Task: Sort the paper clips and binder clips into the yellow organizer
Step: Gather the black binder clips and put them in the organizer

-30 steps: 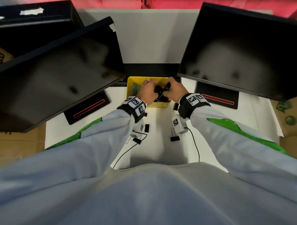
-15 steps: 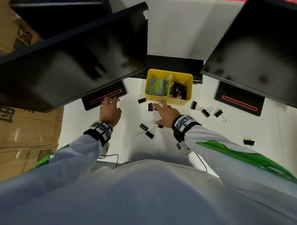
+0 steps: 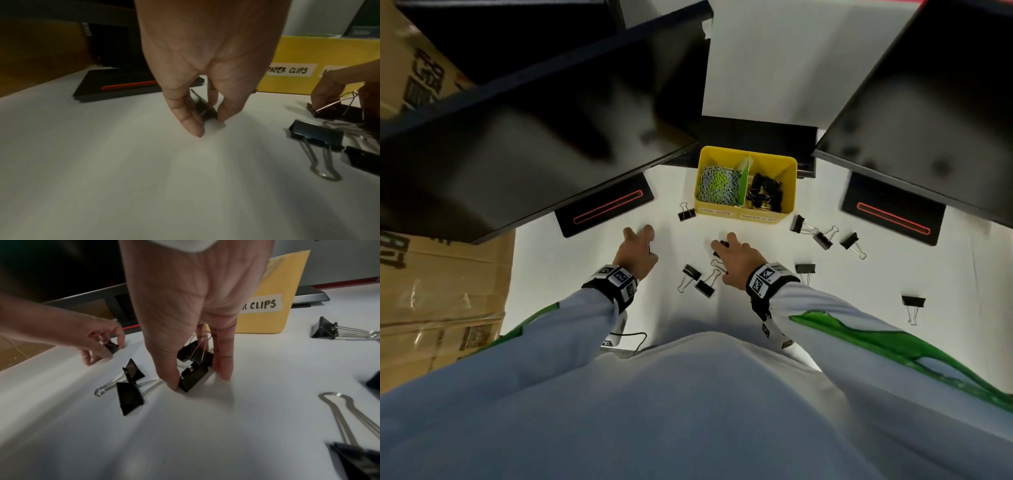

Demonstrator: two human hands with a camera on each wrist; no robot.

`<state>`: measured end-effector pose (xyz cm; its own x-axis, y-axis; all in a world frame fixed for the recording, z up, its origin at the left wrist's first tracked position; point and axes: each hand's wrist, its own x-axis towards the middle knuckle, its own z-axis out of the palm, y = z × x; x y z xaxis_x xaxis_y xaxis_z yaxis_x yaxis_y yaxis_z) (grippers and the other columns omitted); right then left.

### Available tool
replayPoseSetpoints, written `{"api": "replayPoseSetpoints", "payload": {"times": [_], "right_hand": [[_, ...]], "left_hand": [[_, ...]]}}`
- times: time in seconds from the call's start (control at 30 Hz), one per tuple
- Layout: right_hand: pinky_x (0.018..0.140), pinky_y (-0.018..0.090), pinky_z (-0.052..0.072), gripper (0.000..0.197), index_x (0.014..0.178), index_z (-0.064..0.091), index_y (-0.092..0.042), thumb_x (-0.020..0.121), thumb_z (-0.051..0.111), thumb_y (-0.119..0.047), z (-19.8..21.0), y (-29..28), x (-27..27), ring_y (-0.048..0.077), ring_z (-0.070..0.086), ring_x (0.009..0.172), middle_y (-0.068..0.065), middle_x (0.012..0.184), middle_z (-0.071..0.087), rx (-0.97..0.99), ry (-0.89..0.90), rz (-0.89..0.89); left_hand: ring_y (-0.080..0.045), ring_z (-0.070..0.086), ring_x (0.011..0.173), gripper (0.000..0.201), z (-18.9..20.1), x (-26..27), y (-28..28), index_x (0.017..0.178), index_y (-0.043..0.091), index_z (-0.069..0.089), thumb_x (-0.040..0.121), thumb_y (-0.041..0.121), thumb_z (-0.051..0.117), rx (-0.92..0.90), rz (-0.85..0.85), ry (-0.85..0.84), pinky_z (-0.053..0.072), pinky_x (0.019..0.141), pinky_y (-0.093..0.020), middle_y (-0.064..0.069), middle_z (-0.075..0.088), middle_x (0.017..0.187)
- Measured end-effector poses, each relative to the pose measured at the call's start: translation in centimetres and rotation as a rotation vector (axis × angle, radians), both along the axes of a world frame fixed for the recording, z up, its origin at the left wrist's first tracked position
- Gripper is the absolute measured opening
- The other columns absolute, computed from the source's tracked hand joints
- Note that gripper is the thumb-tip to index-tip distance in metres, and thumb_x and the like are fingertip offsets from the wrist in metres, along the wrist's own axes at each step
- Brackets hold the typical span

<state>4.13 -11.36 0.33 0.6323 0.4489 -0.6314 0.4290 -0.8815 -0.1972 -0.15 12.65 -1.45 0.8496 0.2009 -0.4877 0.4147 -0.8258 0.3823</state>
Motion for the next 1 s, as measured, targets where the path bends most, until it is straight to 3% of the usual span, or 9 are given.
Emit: {"api": "replayPoseSetpoints", "payload": {"times": [0.2,0.3,0.37,0.5,0.67,0.77,0.87,1.0], "right_hand": [[0.075,0.042,0.047,0.058,0.136,0.033,-0.022,0.086,0.059,-0.034,0.4,-0.9,-0.5,0.040,0.057,0.099,0.013,0.130,0.038,0.024,-0.048,-0.003],[0.077,0.044,0.048,0.051,0.133,0.035,-0.017,0.087,0.055,-0.030,0.9,-1.2,-0.6,0.041,0.056,0.102,0.014,0.130,0.038,0.040,-0.058,-0.036],[0.080,0.044,0.047,0.054,0.140,0.030,-0.017,0.090,0.051,-0.026,1.1,-1.6,-1.0,0.041,0.052,0.106,0.016,0.136,0.034,0.011,-0.060,-0.040],[0.078,0.041,0.047,0.074,0.146,0.018,-0.026,0.084,0.058,-0.021,0.8,-2.3,-1.9,0.040,0.054,0.102,0.016,0.139,0.028,-0.057,-0.018,-0.070],[0.065,0.035,0.042,0.094,0.143,0.017,-0.022,0.069,0.074,-0.034,0.2,-3.8,-1.4,0.039,0.060,0.094,0.013,0.135,0.032,-0.062,0.024,-0.139],[0.067,0.035,0.041,0.088,0.143,0.015,-0.021,0.075,0.065,-0.043,0.3,-4.6,-1.0,0.039,0.061,0.094,0.013,0.136,0.033,-0.002,-0.012,-0.158],[0.067,0.035,0.040,0.080,0.144,0.014,-0.021,0.080,0.059,-0.038,0.3,-5.2,-0.6,0.038,0.062,0.091,0.013,0.137,0.033,0.014,-0.045,-0.177],[0.064,0.034,0.040,0.081,0.142,0.019,-0.019,0.076,0.065,-0.034,0.0,-5.6,-0.6,0.038,0.062,0.090,0.013,0.135,0.032,-0.021,-0.030,-0.191]], "left_hand": [[-0.039,0.058,0.086,0.031,1.1,5.3,-2.7,0.114,0.009,0.037,0.086,0.015,0.050,-0.025,-0.034,-0.054,0.041,0.067,-0.038,-0.018,0.050,0.111],[-0.039,0.060,0.090,0.038,1.3,7.6,-3.8,0.123,0.014,0.038,0.089,0.024,0.051,0.013,-0.068,-0.099,0.046,0.072,-0.041,-0.019,0.050,0.116],[-0.039,0.060,0.094,0.044,1.0,8.4,-4.4,0.128,0.017,0.038,0.090,0.032,0.054,0.044,-0.130,-0.065,0.050,0.077,-0.043,-0.020,0.050,0.117],[-0.041,0.059,0.095,0.034,-0.3,8.0,-5.3,0.118,0.012,0.041,0.092,0.030,0.054,0.104,-0.280,0.027,0.048,0.077,-0.043,-0.021,0.052,0.111],[-0.038,0.059,0.092,0.033,-1.0,5.8,-5.4,0.113,0.009,0.041,0.091,0.031,0.053,0.120,-0.351,0.012,0.044,0.068,-0.038,-0.018,0.059,0.104],[-0.034,0.057,0.083,0.032,-0.6,4.3,-5.3,0.106,0.008,0.041,0.089,0.033,0.053,0.083,-0.326,-0.018,0.042,0.063,-0.036,-0.016,0.062,0.099],[-0.033,0.057,0.082,0.030,0.7,3.4,-5.6,0.100,0.010,0.045,0.087,0.035,0.055,0.009,-0.264,-0.080,0.044,0.064,-0.035,-0.013,0.066,0.093],[-0.033,0.062,0.079,0.025,3.8,3.3,-7.3,0.092,0.015,0.046,0.085,0.036,0.058,-0.150,-0.166,-0.158,0.053,0.069,-0.038,-0.010,0.067,0.081]]}}
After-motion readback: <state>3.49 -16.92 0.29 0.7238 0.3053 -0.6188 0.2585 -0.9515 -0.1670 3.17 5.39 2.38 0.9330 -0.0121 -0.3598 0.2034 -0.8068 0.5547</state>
